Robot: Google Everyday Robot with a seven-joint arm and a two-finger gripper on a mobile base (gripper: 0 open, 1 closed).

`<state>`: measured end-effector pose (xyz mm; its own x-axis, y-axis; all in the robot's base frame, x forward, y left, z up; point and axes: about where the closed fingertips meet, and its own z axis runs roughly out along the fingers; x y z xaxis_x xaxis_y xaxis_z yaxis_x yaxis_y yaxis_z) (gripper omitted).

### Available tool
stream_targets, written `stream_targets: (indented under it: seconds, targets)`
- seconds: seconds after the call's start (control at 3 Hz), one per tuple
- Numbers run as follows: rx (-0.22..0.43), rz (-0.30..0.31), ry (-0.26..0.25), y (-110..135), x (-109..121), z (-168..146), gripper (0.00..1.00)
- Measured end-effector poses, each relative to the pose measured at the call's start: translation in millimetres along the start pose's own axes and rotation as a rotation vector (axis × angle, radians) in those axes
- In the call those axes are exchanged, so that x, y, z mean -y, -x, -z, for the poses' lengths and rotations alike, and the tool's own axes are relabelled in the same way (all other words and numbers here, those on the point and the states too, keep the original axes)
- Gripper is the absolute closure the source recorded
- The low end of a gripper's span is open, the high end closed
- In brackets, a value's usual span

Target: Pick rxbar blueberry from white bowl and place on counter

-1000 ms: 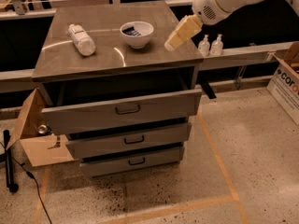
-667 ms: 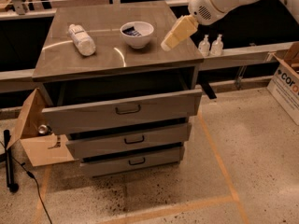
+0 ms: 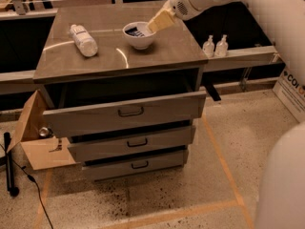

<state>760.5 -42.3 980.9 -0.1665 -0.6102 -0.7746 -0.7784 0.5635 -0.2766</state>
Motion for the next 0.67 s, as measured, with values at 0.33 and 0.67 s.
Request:
stream_targets:
  seconds: [0.33,0.67]
  targets:
    - [0.006,-0.036,-0.021,10,15,-29,0.34]
    - [0.0,-0.082,-0.053,10,32,-53,0.38]
